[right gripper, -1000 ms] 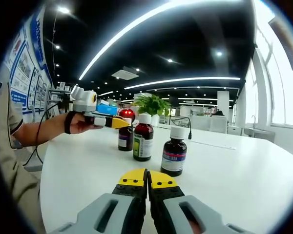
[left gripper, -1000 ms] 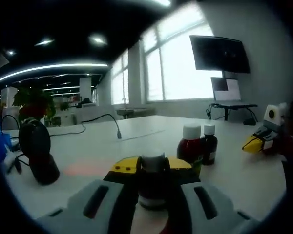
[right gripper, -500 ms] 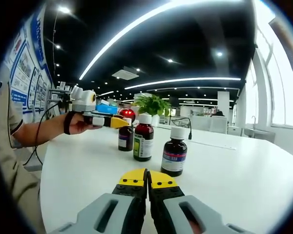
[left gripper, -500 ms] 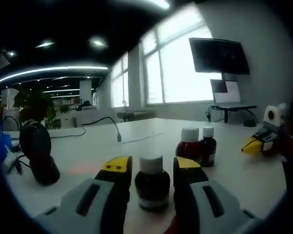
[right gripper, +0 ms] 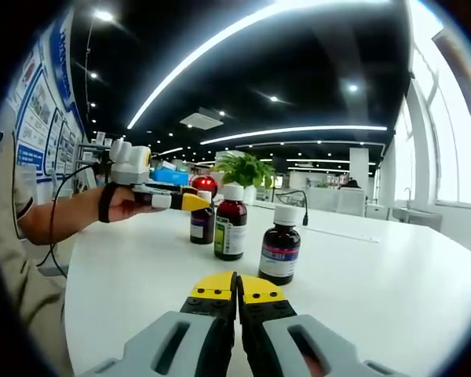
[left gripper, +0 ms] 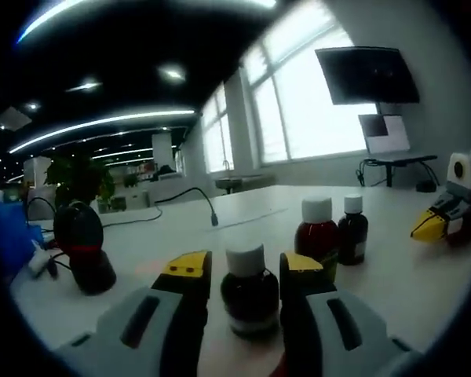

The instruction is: Rotate the medicine bottle to make it face forward pick up the medicine bottle inspect the drug traceability code place the medicine on the table

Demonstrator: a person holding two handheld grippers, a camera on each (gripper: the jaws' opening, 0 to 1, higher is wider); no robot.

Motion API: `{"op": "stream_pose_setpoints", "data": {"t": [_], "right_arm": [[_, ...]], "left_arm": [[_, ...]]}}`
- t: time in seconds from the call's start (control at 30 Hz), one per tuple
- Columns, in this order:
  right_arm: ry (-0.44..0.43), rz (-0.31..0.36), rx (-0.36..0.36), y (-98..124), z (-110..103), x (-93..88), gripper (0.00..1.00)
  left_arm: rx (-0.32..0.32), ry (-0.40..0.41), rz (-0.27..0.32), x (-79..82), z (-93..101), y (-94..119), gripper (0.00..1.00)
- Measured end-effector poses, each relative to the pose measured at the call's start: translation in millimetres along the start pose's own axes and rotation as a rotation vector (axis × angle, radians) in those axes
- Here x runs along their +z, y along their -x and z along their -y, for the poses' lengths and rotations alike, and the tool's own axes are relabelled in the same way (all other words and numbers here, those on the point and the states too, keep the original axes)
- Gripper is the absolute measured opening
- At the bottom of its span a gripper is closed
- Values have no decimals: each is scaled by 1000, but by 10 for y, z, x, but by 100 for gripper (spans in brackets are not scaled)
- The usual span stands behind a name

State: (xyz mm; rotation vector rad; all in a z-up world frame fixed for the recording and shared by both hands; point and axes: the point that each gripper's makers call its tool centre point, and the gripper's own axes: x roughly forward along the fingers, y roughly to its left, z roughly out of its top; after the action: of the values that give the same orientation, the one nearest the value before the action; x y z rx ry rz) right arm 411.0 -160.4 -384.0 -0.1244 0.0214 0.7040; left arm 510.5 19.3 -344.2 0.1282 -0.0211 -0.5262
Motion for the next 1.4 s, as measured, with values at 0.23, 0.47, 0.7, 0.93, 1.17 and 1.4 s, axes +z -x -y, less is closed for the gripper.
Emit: {"op": "stream_pose_setpoints", "data": {"t": [0.23,0.47,0.7,0.93,1.17,1.4], "right_arm": [[2,1,-2,1,2,3,0],[0,1,-4,5,4,4,0],[2,3,-4,6,-3,7,0],[3,5,-4,12,-14,10,0],[4,3,-3,15,-23,7,0],[2,3,-3,17,-34,7,0]], "left_arm": [[53,26,6,47,-36,2,22],[103,16,0,30,-50,-3,19],[127,36,6,17,-52,-22,13],[134,34,14,16,-69,-26,12],[120,34,11,30,-54,-3,12],[89,47,6,42,-48,5,12]]}}
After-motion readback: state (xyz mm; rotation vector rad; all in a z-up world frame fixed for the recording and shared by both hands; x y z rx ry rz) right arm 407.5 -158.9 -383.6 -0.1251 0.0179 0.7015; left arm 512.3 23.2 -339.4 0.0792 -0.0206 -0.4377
